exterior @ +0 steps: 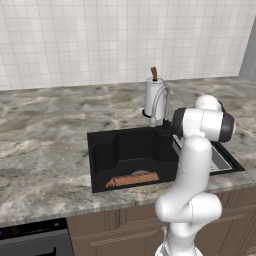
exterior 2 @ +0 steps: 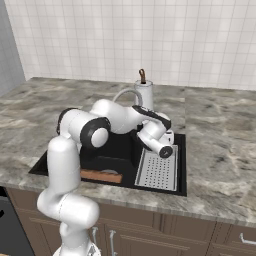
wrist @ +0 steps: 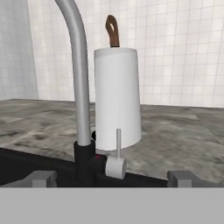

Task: Turn on the sink faucet with hot water and rinse the cutting board for ten seconds, then turn off the faucet. Push the cutting board to reach the water if necessary.

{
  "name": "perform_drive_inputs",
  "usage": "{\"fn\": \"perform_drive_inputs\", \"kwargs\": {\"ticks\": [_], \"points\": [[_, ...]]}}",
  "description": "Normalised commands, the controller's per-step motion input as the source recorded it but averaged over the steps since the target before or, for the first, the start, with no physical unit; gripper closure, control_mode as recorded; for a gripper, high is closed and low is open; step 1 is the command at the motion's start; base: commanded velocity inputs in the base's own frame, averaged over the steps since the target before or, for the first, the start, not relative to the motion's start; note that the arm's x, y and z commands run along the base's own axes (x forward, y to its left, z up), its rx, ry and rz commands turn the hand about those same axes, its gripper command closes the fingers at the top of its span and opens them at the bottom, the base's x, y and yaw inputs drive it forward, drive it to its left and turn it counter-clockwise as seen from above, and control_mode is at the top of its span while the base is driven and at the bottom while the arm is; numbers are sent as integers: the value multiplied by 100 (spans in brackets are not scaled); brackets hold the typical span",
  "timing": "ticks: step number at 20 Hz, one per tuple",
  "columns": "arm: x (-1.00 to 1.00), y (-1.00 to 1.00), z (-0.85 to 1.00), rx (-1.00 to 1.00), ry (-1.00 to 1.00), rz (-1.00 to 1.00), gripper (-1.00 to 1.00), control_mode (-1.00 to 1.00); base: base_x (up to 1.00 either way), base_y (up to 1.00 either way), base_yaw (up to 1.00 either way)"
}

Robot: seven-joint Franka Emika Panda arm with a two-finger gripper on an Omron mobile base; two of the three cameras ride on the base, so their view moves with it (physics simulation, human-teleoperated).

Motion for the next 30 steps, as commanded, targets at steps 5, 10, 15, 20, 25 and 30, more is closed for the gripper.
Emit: {"fn": "perform_drive_inputs", "kwargs": {"ticks": [5,10,15,20,25,30], "points": [[22,1,-6,0,0,0,-100,-100,0,0,0],[18,0,0,0,0,0,-100,-100,0,0,0],[17,0,0,0,0,0,-100,-100,0,0,0],[20,0,-2,0,0,0,-100,-100,0,0,0],[21,0,-5,0,0,0,-100,-100,0,0,0],[20,0,-5,0,0,0,-100,-100,0,0,0]]}}
